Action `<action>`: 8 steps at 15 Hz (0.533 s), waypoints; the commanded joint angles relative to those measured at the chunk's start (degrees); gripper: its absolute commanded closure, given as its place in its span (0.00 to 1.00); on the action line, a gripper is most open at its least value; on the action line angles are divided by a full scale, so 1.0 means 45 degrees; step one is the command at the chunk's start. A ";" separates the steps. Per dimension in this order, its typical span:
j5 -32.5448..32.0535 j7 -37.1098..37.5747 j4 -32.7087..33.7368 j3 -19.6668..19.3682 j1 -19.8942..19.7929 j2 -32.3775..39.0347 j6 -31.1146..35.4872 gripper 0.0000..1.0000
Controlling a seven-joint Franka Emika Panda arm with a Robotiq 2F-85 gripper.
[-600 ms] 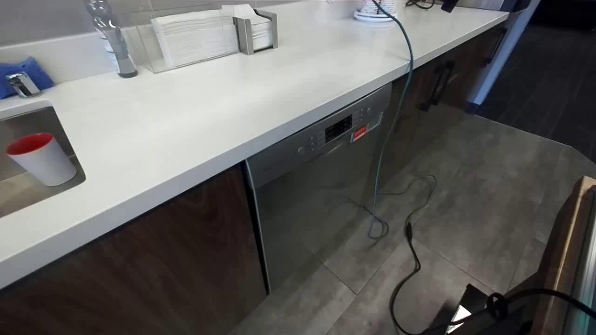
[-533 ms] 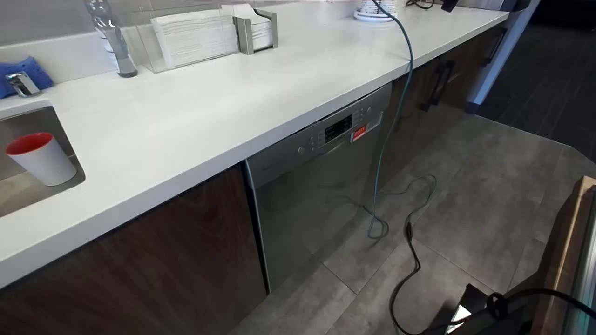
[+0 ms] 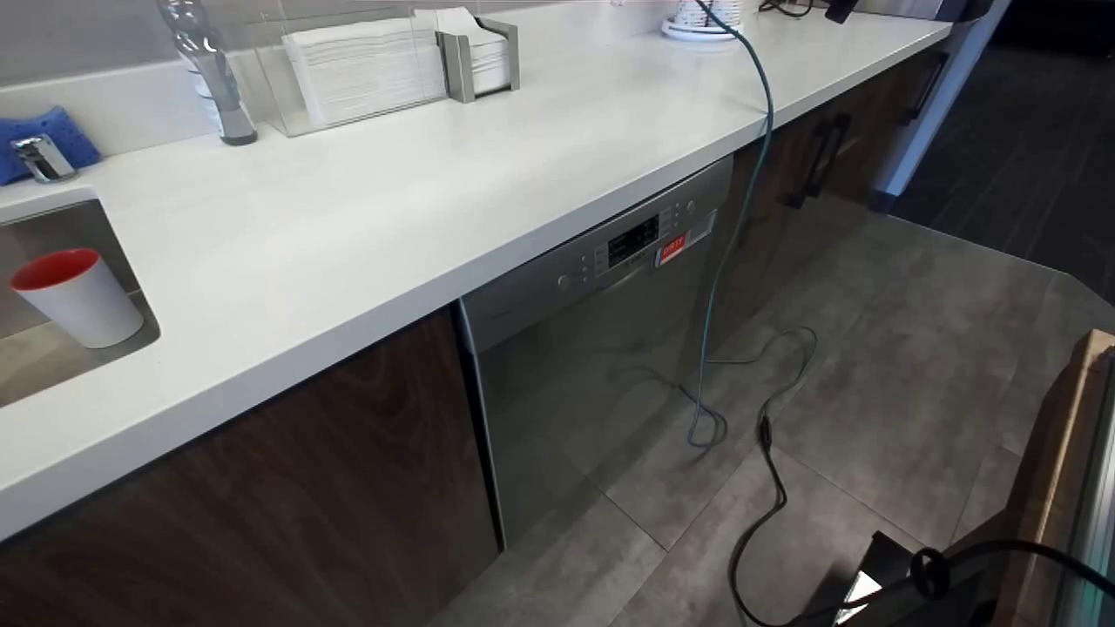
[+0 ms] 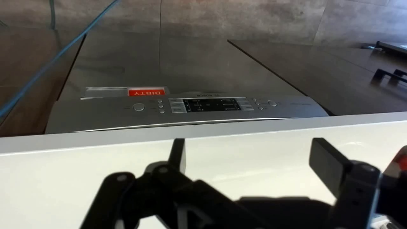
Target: Press a button on the dishwasher
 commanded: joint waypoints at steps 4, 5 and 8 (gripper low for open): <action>0.1416 -0.0524 -0.0207 0.0525 -0.0300 0.0683 0.0451 0.00; 0.2184 -0.0775 -0.0350 0.0552 -0.0143 0.0928 0.0612 0.00; 0.4264 -0.1218 -0.0791 0.1035 -0.0073 0.1726 0.1059 0.00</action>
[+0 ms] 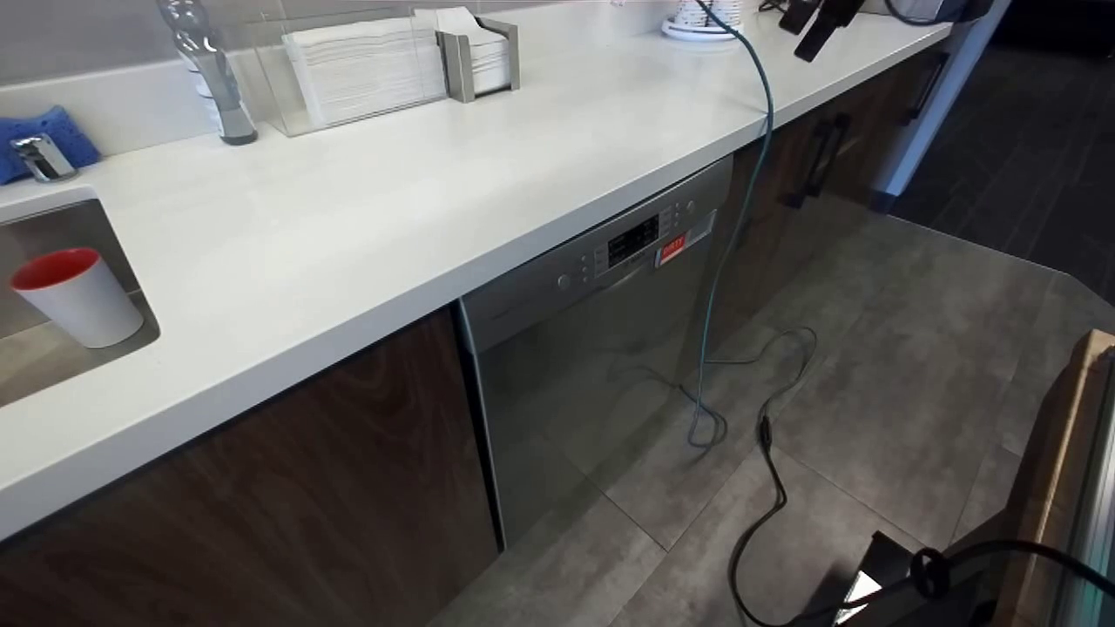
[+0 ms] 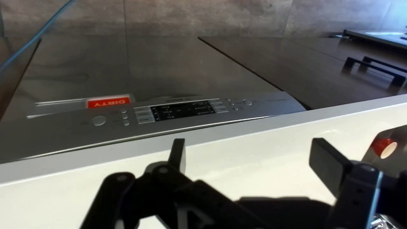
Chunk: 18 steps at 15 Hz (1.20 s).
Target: Press a button on the dishwasher
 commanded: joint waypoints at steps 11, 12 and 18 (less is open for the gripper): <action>1.1704 -0.3361 0.0011 0.2517 -0.1040 0.4968 0.2643 0.00; 1.2313 -0.3704 0.0127 0.2629 -0.1122 0.5324 0.2614 0.00; 1.2208 -0.3632 -0.0114 0.2743 -0.1194 0.5424 0.2559 0.00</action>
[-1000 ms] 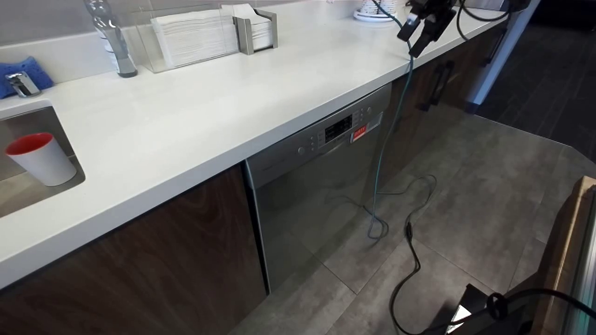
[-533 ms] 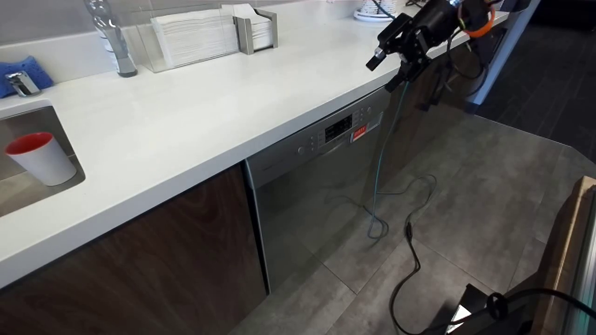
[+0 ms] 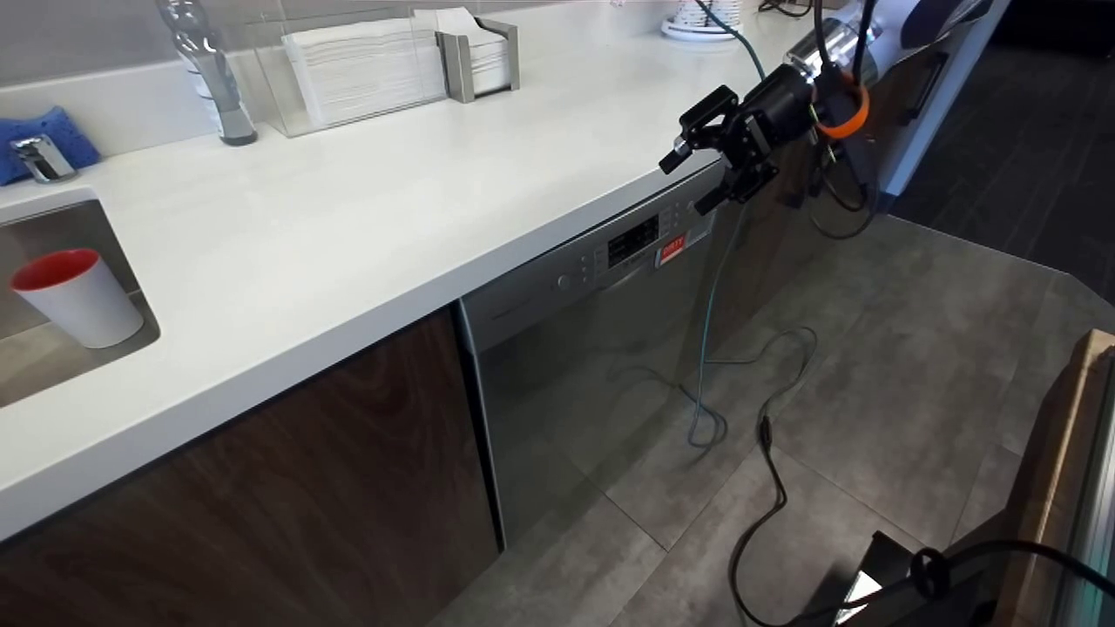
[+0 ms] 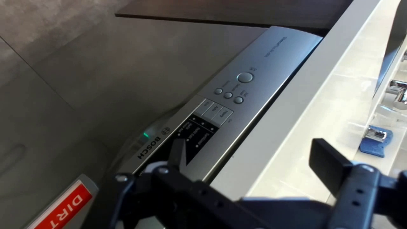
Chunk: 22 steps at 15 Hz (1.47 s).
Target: Press a button on the dishwasher
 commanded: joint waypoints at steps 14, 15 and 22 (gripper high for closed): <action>0.4217 -0.0572 0.0170 0.0838 0.0063 0.1362 -0.0138 0.00; 0.4658 -0.0706 0.0243 0.0894 0.0123 0.1571 -0.0073 0.00; 0.7351 -0.2533 0.0803 0.0783 0.0421 0.2842 -0.0633 0.41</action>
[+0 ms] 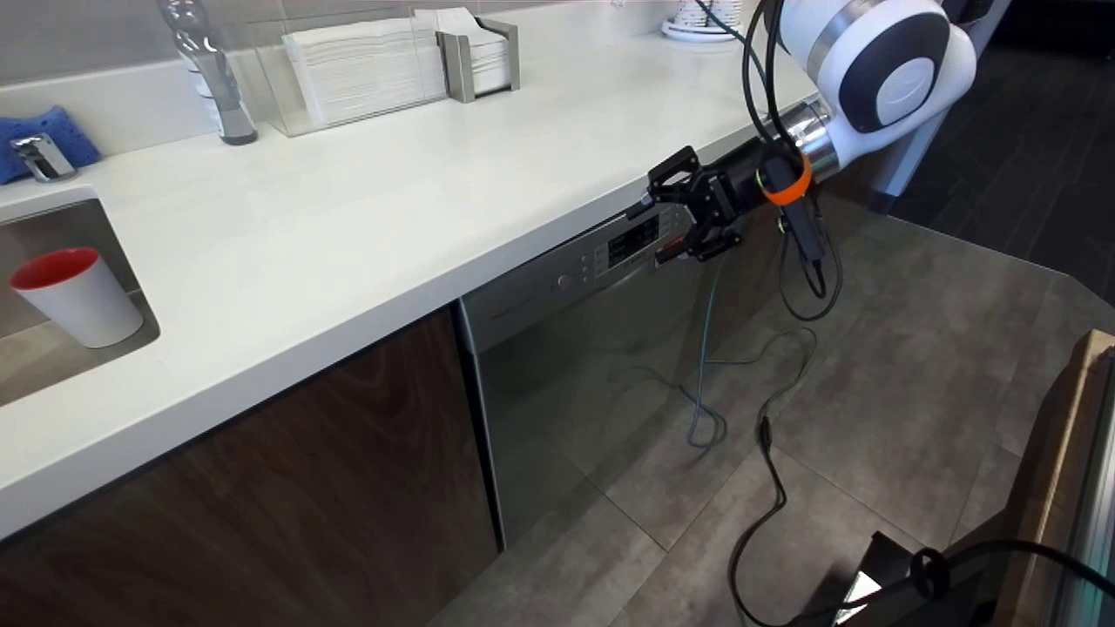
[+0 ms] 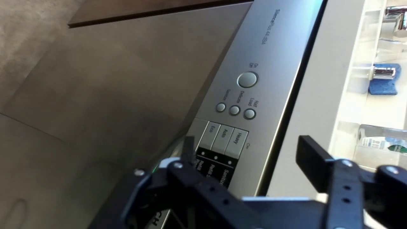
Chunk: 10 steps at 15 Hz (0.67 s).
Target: Press a button on the dishwasher
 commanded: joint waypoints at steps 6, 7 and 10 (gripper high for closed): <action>0.2003 -0.1374 0.1238 -0.0192 0.0423 0.1741 -0.1061 0.84; 0.2070 -0.1421 0.1323 -0.0215 0.0449 0.1867 -0.1099 0.90; 0.2079 -0.1520 0.1373 -0.0371 0.0492 0.1968 -0.1075 1.00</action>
